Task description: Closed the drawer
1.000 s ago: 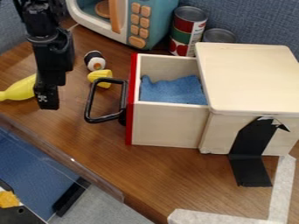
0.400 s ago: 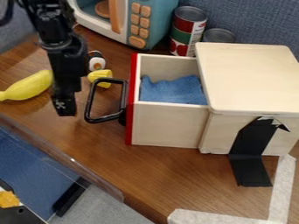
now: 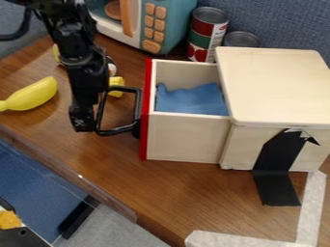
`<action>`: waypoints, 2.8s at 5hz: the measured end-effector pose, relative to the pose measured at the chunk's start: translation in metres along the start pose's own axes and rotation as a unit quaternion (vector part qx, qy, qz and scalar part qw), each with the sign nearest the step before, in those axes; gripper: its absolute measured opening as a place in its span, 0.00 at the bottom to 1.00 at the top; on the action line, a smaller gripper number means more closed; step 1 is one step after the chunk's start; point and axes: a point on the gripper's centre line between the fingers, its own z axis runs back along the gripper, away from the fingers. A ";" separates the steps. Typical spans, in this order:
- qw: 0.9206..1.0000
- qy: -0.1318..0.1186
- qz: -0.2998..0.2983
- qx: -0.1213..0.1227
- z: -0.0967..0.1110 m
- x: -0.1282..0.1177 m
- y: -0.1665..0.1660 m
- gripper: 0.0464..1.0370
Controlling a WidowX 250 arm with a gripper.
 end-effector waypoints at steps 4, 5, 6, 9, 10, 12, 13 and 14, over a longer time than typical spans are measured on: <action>0.998 -0.049 0.033 -0.033 0.002 0.056 -0.002 0.96; 0.998 -0.051 0.032 -0.031 -0.001 0.070 -0.002 0.96; 0.998 -0.051 0.035 -0.032 -0.007 0.084 -0.004 0.96; 0.995 -0.066 0.062 -0.049 -0.009 0.111 0.006 0.96; 0.994 -0.065 0.068 -0.060 -0.012 0.112 0.005 0.96; 0.993 -0.014 0.110 -0.038 0.006 0.093 0.009 0.96; 0.989 0.020 0.138 -0.051 0.025 0.068 0.008 0.96; 0.985 0.021 0.161 -0.062 0.046 0.049 0.009 0.96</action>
